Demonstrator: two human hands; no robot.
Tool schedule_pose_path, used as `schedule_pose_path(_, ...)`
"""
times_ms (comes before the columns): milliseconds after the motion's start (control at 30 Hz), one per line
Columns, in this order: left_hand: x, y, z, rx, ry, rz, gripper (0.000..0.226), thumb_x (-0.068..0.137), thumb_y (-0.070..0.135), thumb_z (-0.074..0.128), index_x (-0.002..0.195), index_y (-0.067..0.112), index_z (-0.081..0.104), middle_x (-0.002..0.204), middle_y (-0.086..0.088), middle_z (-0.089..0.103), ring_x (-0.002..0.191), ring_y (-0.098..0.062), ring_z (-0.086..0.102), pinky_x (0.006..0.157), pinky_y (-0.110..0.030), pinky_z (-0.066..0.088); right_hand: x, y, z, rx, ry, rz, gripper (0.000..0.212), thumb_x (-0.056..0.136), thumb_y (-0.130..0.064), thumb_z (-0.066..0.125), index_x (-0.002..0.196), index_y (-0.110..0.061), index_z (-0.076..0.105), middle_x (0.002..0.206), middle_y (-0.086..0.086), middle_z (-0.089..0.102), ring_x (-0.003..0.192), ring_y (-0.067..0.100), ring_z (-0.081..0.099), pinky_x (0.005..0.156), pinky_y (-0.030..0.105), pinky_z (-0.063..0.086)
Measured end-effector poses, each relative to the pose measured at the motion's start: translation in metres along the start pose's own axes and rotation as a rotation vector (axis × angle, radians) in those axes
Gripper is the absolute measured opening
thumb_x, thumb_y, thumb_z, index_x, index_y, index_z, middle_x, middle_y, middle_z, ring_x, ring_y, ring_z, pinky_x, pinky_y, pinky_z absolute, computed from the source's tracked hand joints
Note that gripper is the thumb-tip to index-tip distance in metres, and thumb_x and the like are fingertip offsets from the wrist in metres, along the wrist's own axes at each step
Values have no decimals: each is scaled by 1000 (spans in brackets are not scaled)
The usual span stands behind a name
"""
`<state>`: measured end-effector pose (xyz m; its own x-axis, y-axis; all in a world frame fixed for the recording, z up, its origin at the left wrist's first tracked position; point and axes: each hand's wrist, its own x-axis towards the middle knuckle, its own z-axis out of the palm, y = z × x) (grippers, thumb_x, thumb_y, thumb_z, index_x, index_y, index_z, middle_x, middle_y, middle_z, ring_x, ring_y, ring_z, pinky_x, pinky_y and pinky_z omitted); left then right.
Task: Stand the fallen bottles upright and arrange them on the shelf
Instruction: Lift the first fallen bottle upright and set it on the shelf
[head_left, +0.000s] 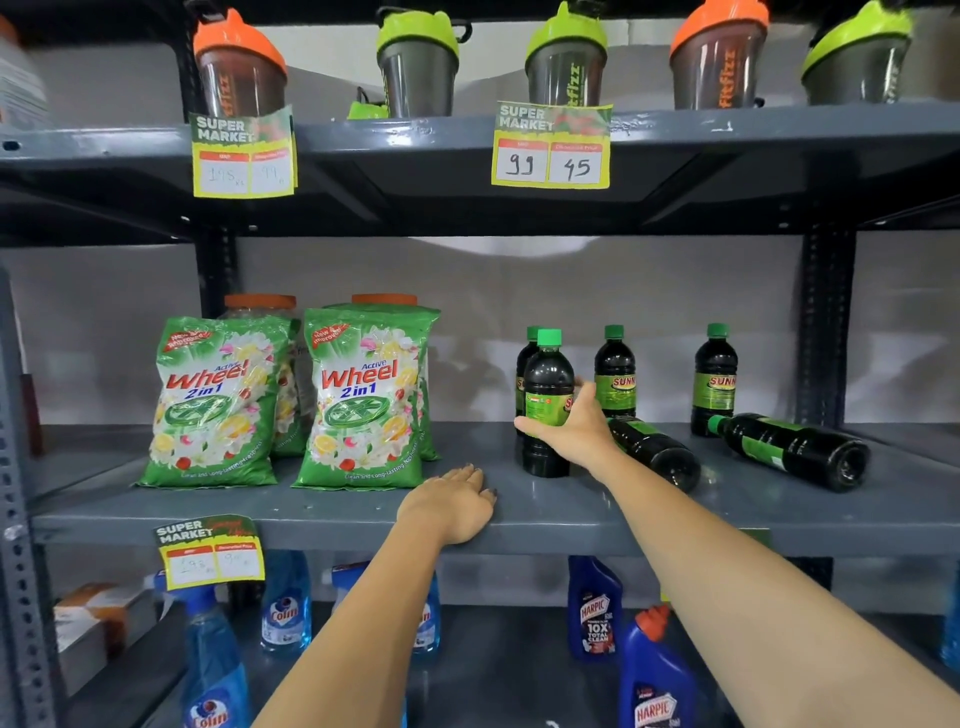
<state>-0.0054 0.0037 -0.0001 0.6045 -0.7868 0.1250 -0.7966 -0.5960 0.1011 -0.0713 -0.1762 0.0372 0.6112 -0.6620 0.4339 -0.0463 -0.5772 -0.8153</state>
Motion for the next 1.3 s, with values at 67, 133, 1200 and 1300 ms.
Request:
schedule_pose_path(67,1,0,0,-2,4,6,55,102,34,18,151,9,17,161,-6,10,147,-18,11,117,-32,11,2,-2,-8,77,-112,46,89,66,-32,87,137,-21,33,127,-1,53,111,19,52,95,37,43)
schedule_pose_path(133,2,-1,2,-4,3,5,55,102,35,18,152,10,16,161,-6,10,147,-17,10,117,-32,11,1,-3,-15,100,-200,75,56,75,-14,81,121,-18,50,123,6,62,104,20,57,88,32,43)
schedule_pose_path(1200,6,-2,4,11,11,-9,55,102,35,20,150,10,22,160,-7,14,146,-19,16,117,-34,15,-16,12,-3,18,-78,23,97,69,-18,86,144,-19,24,125,3,54,114,22,51,92,33,43)
schedule_pose_path(1300,5,-2,4,5,0,-12,55,102,35,19,151,11,18,161,-6,12,146,-19,14,118,-34,13,-20,12,-2,-2,-61,11,99,68,-20,86,145,-19,24,128,4,55,119,25,53,94,35,44)
